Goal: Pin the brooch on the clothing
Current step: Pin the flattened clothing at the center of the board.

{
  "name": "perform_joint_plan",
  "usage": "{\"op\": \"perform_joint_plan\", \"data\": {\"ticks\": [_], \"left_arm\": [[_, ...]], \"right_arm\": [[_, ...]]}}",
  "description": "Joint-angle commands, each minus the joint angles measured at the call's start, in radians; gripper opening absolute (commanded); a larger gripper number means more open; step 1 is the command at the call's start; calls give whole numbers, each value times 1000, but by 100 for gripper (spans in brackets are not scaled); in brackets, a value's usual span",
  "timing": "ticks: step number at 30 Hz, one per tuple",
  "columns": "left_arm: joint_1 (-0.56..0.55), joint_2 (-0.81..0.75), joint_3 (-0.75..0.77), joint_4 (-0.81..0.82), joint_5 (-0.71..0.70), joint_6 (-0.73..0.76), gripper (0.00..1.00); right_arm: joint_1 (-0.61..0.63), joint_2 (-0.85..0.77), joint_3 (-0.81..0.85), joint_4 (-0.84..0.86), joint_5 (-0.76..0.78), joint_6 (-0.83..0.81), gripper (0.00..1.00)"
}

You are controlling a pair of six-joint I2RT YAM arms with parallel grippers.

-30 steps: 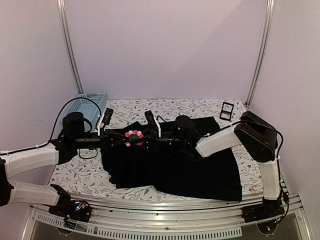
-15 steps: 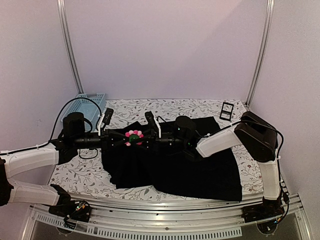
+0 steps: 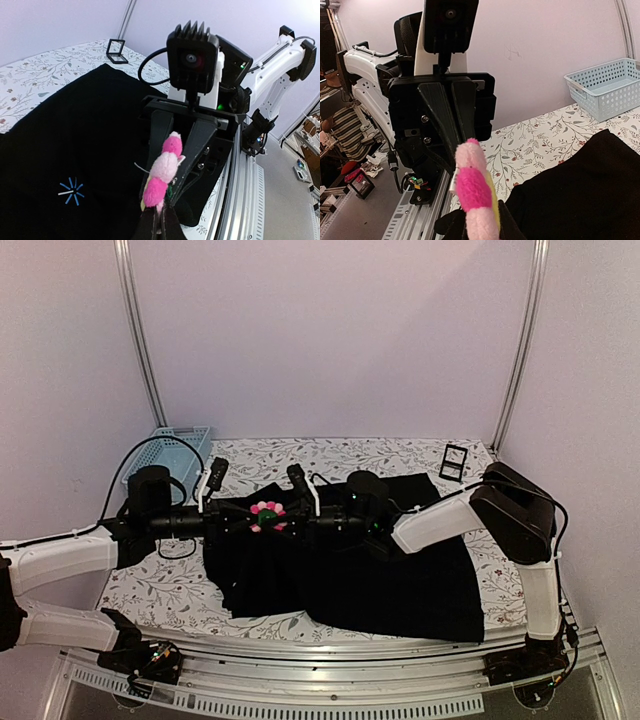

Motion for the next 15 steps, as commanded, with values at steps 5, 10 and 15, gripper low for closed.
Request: {"op": "perform_joint_plan", "data": {"ticks": [5, 10, 15], "left_arm": [[-50, 4, 33, -14, 85, 30, 0], [-50, -1, 31, -18, 79, 26, 0], [-50, -1, 28, -7, 77, 17, 0]], "right_arm": [[-30, -26, 24, -74, 108, 27, 5], [-30, -39, 1, -51, 112, 31, 10], [-31, -46, -5, -37, 103, 31, 17]]}}
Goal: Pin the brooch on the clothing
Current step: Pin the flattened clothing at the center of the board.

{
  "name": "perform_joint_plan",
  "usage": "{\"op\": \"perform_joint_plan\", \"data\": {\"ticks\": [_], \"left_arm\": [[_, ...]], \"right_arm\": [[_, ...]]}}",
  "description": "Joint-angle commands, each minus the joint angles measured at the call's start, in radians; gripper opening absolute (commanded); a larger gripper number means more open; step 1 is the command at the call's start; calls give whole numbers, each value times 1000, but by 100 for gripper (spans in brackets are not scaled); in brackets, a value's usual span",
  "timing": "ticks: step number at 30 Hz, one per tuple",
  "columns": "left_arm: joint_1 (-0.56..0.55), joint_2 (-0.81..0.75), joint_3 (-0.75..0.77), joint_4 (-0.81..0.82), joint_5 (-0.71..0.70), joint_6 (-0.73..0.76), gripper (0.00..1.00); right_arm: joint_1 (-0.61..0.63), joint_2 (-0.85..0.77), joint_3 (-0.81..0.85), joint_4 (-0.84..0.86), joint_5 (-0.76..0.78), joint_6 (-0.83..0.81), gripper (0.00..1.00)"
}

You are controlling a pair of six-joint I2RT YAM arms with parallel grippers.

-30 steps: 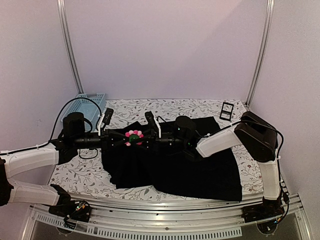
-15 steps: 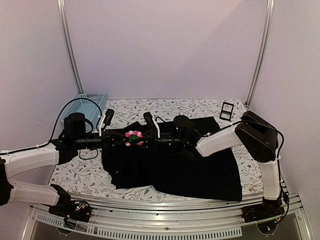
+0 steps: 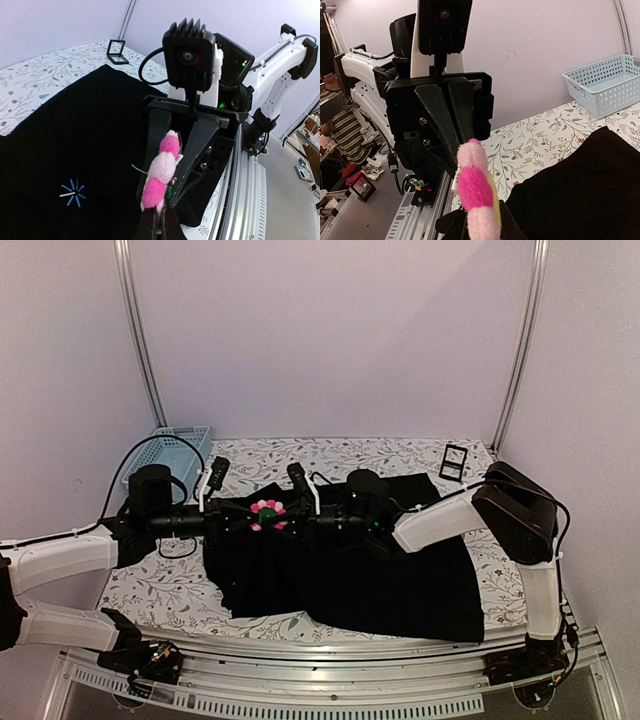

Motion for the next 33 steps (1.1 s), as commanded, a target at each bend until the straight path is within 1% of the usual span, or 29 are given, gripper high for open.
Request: {"op": "perform_joint_plan", "data": {"ticks": [1, 9, 13, 19, 25, 33], "left_arm": [[-46, -4, 19, 7, 98, 0, 0], [-36, -15, 17, 16, 96, -13, 0], [-27, -15, 13, 34, 105, -29, 0], [-26, -9, 10, 42, 106, -35, 0], [-26, -8, 10, 40, 109, -33, 0], [-26, -7, 9, 46, 109, -33, 0]], "right_arm": [[-30, -36, -6, -14, 92, 15, 17], [-30, -45, -33, 4, 97, 12, 22], [-30, -53, -39, -1, 89, 2, 26], [-30, -54, -42, 14, 76, -5, 28], [-30, -48, -39, 26, 57, 0, 35], [-30, -45, -36, 43, 32, 3, 37]]}}
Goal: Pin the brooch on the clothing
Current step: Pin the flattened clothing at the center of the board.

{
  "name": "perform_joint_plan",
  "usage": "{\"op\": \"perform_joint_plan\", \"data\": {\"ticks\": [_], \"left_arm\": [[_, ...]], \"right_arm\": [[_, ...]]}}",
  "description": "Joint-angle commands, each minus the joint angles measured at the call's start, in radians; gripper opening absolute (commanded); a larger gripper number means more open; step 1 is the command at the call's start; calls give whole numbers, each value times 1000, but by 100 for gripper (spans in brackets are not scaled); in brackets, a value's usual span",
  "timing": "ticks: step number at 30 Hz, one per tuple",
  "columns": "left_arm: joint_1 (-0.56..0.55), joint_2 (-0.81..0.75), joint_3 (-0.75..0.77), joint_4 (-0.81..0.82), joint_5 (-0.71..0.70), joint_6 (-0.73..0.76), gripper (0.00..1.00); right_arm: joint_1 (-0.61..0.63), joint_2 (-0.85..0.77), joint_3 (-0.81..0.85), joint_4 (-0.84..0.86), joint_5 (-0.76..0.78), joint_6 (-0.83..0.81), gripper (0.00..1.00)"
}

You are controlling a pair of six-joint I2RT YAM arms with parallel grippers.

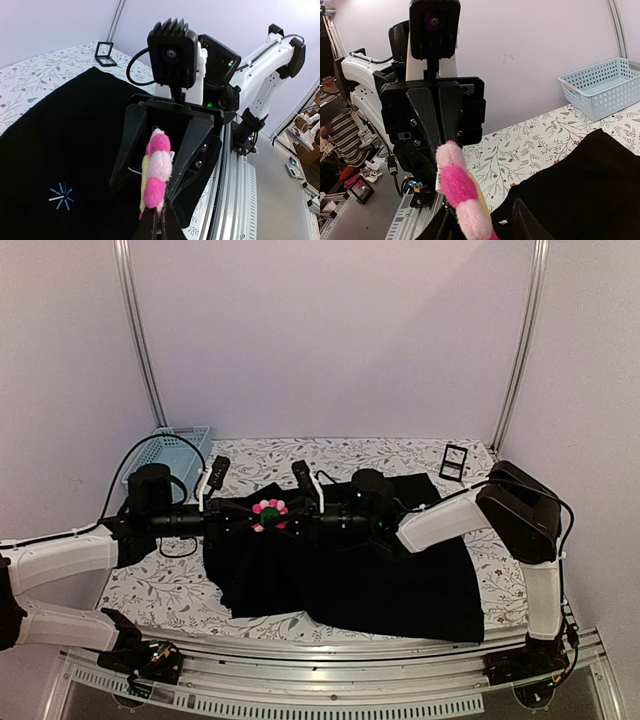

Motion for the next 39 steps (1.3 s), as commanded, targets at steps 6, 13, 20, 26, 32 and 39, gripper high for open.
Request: {"op": "perform_joint_plan", "data": {"ticks": [6, 13, 20, 26, 32, 39], "left_arm": [[-21, -8, 4, 23, 57, -8, 0], [-21, -4, 0, 33, 56, -12, 0], [-41, -3, 2, 58, 60, 3, 0], [-48, 8, 6, 51, 64, -2, 0], [-50, 26, 11, 16, 64, -8, 0], [-53, 52, 14, -2, 75, -11, 0]], "right_arm": [[-21, -16, -2, 30, -30, 1, 42], [-15, -18, -11, 23, -29, -11, 44], [-13, 16, 24, -6, 0, -27, 43], [-11, 21, 25, -7, 17, -44, 43], [-14, 13, -10, 37, 41, -18, 30], [-26, 13, -1, 46, 34, 2, 16]]}}
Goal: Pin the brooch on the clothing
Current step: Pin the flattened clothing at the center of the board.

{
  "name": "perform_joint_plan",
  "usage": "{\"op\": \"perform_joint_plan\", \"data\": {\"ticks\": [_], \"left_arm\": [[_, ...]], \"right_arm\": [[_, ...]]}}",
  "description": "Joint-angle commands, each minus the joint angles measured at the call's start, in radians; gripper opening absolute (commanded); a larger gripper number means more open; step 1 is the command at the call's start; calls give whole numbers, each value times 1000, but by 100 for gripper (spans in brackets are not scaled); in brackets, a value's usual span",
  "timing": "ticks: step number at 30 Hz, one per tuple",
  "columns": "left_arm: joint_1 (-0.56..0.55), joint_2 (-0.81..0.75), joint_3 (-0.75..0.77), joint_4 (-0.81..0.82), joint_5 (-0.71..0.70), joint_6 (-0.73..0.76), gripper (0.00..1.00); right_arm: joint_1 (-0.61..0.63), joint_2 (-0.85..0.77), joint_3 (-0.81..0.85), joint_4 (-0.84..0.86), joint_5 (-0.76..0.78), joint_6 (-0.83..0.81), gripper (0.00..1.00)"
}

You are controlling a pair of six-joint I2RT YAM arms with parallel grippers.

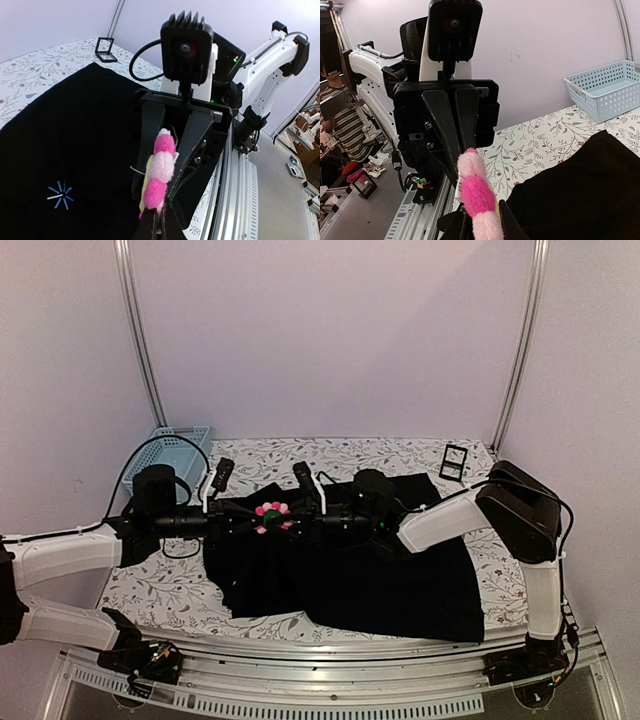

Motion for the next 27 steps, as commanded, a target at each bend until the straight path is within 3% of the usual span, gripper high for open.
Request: {"op": "perform_joint_plan", "data": {"ticks": [1, 5, 11, 14, 22, 27], "left_arm": [[-38, 21, 14, -18, 80, -9, 0], [-38, 28, 16, -19, 73, -12, 0], [-38, 23, 15, -25, 63, -4, 41], [-26, 20, 13, -44, 66, 5, 54], [-3, 35, -16, -2, 131, 70, 65], [-7, 74, -65, 187, 139, 18, 64]], "right_arm": [[-22, 13, 8, 24, 67, 12, 14], [-24, 8, 9, 32, 46, 19, 6], [-28, 3, 11, 54, 21, 24, 1], [-30, -5, 7, 75, 9, 34, 0], [-31, -38, 14, 67, 0, 27, 0], [-31, -46, 27, 73, -34, 38, 0]]}}
